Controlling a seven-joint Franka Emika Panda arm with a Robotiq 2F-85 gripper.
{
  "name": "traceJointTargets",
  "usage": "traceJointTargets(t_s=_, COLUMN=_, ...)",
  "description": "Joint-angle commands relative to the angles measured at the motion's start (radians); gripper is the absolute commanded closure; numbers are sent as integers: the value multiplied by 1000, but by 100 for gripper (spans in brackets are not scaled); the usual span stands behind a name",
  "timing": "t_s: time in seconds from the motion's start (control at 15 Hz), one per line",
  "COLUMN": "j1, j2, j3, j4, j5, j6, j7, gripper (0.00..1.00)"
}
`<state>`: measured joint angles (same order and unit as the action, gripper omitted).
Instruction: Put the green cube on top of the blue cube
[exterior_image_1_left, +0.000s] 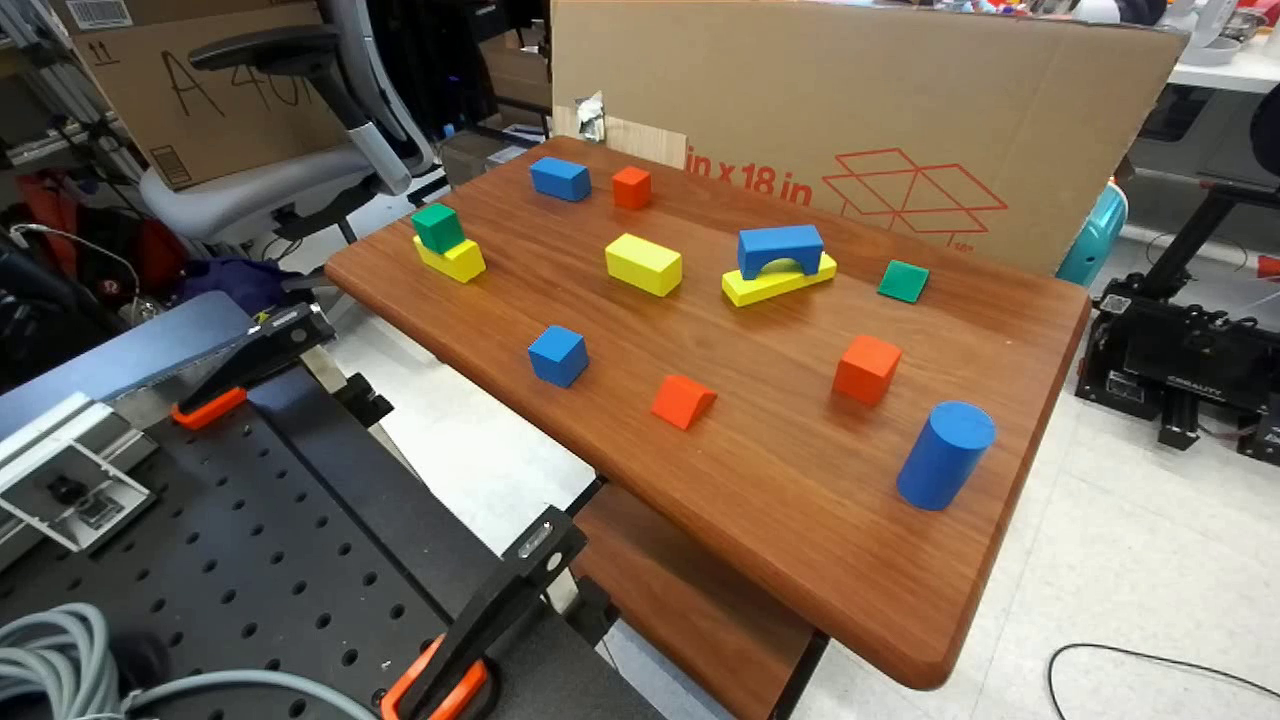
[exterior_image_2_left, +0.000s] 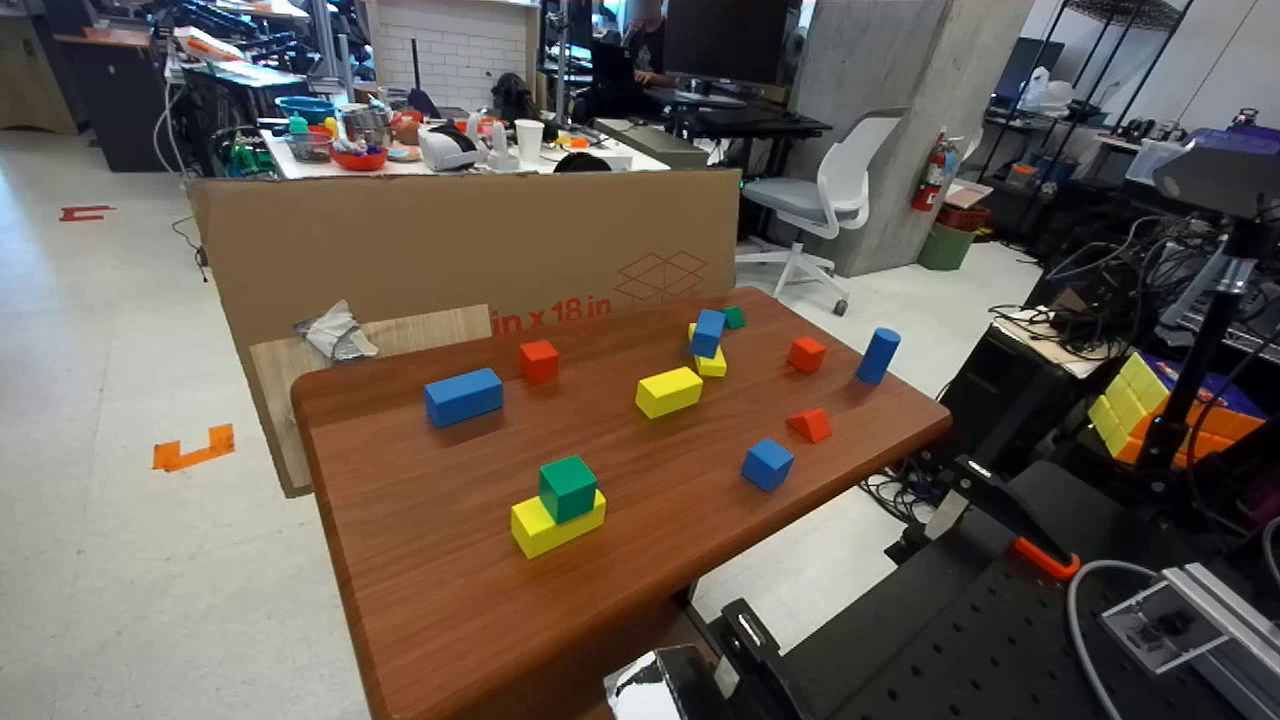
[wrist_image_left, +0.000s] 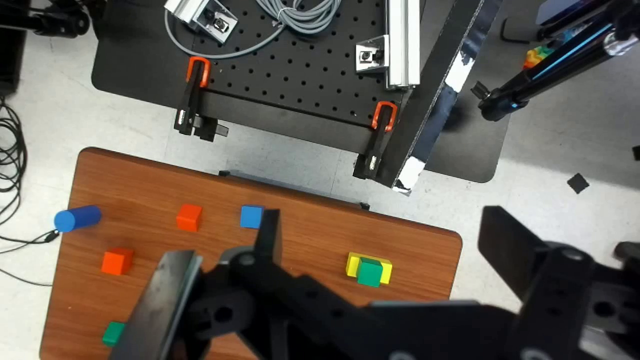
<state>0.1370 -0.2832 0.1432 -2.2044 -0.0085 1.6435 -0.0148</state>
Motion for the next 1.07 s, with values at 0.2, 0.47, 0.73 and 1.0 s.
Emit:
traceJointTargets(t_s=0.2, j1=-11, j2=72, j3=5, j4=-75, j5=-57, j6=105, j7=50, gripper=0)
traceJointTargets(t_s=0.47, j1=-10, j2=161, j3=12, j4=-168, j5=-157, j6=272, j7=115, gripper=0)
traceJointTargets(t_s=0.73, j1=-7, j2=273, j3=5, j4=-229, j5=-227, j6=477, j7=198, gripper=0)
traceJointTargets(t_s=1.0, j1=-2, j2=370, j3=-11, j4=-256, j5=-337, j6=677, j7=324, gripper=0)
